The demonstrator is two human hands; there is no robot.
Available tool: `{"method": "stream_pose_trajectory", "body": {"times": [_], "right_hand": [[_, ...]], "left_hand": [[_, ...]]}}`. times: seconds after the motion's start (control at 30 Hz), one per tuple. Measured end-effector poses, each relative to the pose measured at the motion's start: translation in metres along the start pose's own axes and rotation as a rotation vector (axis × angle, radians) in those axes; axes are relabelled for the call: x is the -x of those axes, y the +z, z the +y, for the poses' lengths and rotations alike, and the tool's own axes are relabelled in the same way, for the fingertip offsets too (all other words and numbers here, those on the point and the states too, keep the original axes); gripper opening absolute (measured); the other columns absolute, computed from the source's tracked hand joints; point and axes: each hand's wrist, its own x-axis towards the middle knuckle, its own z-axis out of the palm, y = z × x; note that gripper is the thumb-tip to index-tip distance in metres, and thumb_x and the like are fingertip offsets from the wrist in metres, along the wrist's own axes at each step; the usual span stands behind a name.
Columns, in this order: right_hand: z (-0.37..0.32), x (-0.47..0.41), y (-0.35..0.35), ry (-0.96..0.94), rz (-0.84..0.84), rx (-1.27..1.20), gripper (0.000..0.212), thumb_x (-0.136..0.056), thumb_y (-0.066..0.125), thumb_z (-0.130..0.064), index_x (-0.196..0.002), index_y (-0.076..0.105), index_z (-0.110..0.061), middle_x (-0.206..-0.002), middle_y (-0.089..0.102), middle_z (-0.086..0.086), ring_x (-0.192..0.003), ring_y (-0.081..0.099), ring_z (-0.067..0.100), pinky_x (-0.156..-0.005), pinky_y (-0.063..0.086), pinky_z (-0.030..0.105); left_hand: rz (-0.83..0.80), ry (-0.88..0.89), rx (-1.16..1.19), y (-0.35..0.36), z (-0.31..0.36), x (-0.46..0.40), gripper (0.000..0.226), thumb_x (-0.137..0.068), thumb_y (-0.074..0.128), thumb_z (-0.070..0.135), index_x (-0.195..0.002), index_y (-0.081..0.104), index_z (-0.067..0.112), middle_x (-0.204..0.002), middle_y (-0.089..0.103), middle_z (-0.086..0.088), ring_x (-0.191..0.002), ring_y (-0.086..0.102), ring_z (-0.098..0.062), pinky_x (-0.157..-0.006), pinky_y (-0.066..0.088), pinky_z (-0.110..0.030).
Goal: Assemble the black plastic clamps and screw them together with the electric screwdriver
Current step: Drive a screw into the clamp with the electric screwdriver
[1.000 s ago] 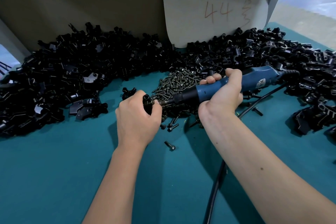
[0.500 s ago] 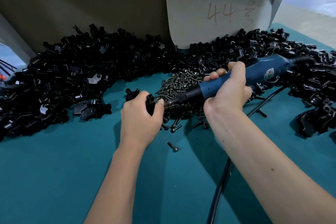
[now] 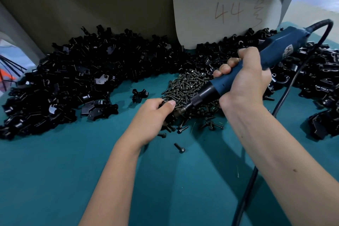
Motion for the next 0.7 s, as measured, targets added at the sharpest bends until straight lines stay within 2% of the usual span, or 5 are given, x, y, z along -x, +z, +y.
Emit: {"method": "stream_pose_trajectory", "body": {"times": [0.2, 0.3, 0.37, 0.53, 0.7], "right_hand": [[0.0, -0.003, -0.006, 0.065, -0.007, 0.001, 0.018, -0.091, 0.058, -0.004, -0.085, 0.044, -0.012, -0.058, 0.045, 0.0, -0.047, 0.041, 0.015, -0.049, 0.041, 0.028], [0.002, -0.004, -0.01, 0.117, 0.002, -0.027, 0.024, -0.093, 0.066, -0.011, -0.1, 0.042, -0.012, -0.063, 0.047, 0.0, -0.05, 0.044, 0.015, -0.051, 0.043, 0.028], [0.002, -0.004, -0.012, 0.133, 0.022, -0.05, 0.032, -0.094, 0.067, -0.015, -0.107, 0.039, -0.013, -0.064, 0.047, 0.001, -0.05, 0.044, 0.015, -0.051, 0.044, 0.028], [-0.004, -0.004, -0.008, 0.112, -0.036, -0.049, 0.027, -0.095, 0.067, -0.018, -0.097, 0.04, -0.015, -0.065, 0.046, 0.0, -0.05, 0.043, 0.015, -0.051, 0.043, 0.028], [-0.014, -0.008, -0.002, 0.078, 0.034, -0.081, 0.033, -0.094, 0.069, -0.021, -0.106, 0.038, -0.014, -0.064, 0.047, 0.0, -0.049, 0.044, 0.015, -0.051, 0.043, 0.027]], "left_hand": [[-0.009, 0.008, -0.06, -0.001, 0.002, 0.001, 0.049, -0.087, 0.051, 0.064, -0.073, 0.045, 0.018, -0.058, 0.033, 0.01, -0.047, 0.029, -0.009, -0.056, 0.024, -0.034], [0.057, 0.029, -0.148, -0.003, 0.0, 0.001, 0.063, -0.09, 0.049, 0.068, -0.079, 0.049, 0.006, -0.062, 0.038, 0.009, -0.055, 0.036, -0.01, -0.061, 0.03, -0.035], [0.119, 0.094, -0.24, -0.004, -0.003, 0.002, 0.056, -0.094, 0.05, 0.065, -0.074, 0.048, 0.013, -0.058, 0.04, 0.014, -0.053, 0.037, -0.006, -0.058, 0.031, -0.03], [0.149, 0.239, -0.289, -0.002, -0.002, 0.003, 0.061, -0.091, 0.05, 0.071, -0.076, 0.047, 0.012, -0.061, 0.044, 0.01, -0.054, 0.038, -0.008, -0.051, 0.031, -0.023], [-0.073, -0.217, 0.253, -0.023, 0.0, 0.005, 0.047, -0.097, 0.06, 0.058, -0.086, 0.055, 0.012, -0.06, 0.052, 0.0, -0.039, 0.031, -0.009, -0.036, 0.022, -0.016]]}}
